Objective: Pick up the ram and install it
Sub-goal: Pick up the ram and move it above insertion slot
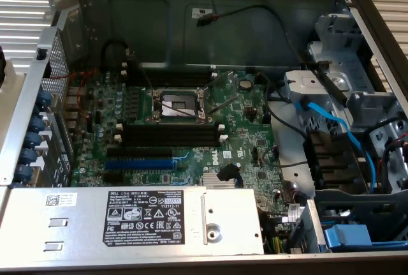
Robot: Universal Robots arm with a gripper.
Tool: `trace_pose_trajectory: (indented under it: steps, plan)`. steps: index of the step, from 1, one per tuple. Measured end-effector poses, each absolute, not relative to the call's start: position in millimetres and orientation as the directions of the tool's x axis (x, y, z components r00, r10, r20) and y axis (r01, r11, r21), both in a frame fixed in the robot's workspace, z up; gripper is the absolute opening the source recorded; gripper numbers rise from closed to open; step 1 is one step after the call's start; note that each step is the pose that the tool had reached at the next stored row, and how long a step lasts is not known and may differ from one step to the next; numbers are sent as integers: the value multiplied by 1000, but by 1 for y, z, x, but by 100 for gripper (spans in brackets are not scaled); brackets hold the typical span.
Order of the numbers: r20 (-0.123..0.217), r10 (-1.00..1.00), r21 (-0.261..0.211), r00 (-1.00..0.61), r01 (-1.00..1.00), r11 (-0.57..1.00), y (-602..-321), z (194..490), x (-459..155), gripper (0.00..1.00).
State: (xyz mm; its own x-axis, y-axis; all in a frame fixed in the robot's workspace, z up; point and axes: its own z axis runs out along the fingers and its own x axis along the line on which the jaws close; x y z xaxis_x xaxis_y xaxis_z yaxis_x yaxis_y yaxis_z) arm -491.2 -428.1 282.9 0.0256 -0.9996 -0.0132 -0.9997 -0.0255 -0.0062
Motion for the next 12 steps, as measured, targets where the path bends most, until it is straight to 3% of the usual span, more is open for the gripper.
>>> trace_pose_trajectory:
  steps: [12]
  plan:
    - [-14, -1000, 15, 25, -1000, -25, -438, 264, -485, 11]
